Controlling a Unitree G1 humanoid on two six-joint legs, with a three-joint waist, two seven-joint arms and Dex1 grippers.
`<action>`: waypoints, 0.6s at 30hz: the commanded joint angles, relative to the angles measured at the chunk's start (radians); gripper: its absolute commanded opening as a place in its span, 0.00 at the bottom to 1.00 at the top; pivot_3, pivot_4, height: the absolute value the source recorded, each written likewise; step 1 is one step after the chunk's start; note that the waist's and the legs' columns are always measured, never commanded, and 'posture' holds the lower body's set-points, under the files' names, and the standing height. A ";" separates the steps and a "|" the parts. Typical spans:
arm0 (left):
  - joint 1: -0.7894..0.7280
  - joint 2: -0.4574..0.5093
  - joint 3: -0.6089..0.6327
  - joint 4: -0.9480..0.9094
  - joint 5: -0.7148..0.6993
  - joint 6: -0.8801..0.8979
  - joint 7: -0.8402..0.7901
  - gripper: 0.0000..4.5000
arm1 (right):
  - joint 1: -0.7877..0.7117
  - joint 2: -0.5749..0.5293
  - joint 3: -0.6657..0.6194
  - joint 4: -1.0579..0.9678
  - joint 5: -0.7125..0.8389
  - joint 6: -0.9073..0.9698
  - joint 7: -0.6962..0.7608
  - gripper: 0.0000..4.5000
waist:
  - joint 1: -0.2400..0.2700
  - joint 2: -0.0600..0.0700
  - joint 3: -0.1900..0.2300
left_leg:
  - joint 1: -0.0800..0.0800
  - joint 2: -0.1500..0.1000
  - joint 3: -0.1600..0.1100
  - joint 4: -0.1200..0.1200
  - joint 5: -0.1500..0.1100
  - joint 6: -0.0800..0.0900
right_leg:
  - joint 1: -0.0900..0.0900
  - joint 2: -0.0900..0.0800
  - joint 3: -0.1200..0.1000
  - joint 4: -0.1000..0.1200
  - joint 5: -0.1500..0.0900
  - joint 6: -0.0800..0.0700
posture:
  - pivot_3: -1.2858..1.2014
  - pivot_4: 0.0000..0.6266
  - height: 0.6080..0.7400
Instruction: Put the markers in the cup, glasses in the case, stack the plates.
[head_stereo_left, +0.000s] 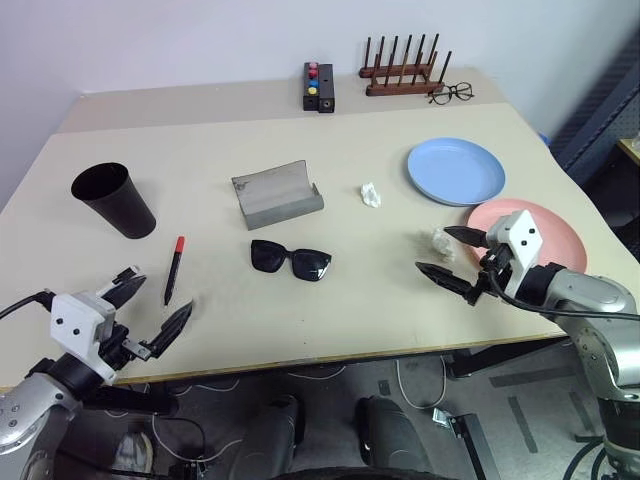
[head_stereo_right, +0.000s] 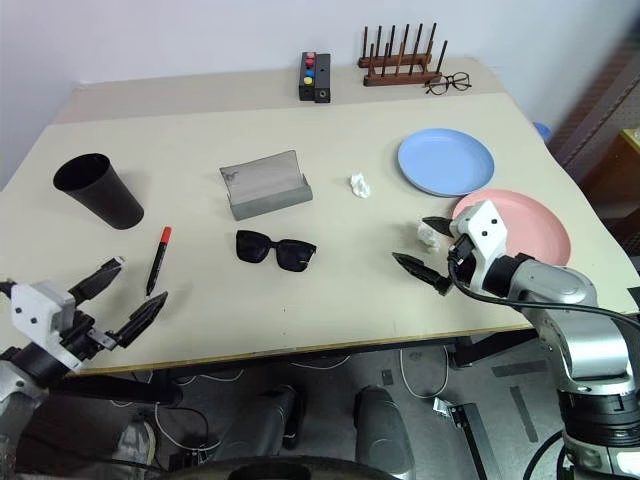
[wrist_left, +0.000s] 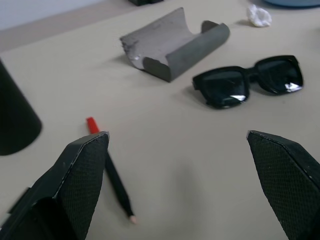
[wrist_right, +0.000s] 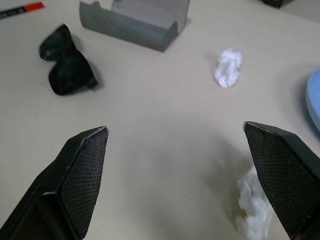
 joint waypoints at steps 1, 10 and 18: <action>-0.014 0.026 0.037 -0.043 -0.032 0.027 0.009 1.00 | -0.011 0.007 -0.007 -0.058 0.038 0.029 -0.015 0.98 | 0.000 0.000 0.000 | 0.000 0.000 0.000 0.000 0.000 0.000 | 0.000 0.000 0.000 0.000 0.000 0.000 | 0.52 0.24 1.00; -0.088 0.030 -0.011 0.001 0.005 0.027 0.024 1.00 | -0.011 0.022 -0.021 -0.037 0.033 0.009 -0.040 0.98 | 0.008 0.000 0.000 | 0.000 0.000 0.000 0.000 0.000 0.000 | 0.000 0.000 0.000 0.000 0.000 0.000 | 0.52 0.24 1.00; -0.104 0.031 -0.037 -0.020 0.002 0.044 0.041 1.00 | 0.010 0.040 -0.003 -0.033 0.028 -0.016 -0.040 0.98 | 0.021 0.000 0.000 | 0.000 0.000 0.001 0.000 0.000 0.000 | 0.000 0.000 0.000 0.000 0.000 0.000 | 0.52 0.24 1.00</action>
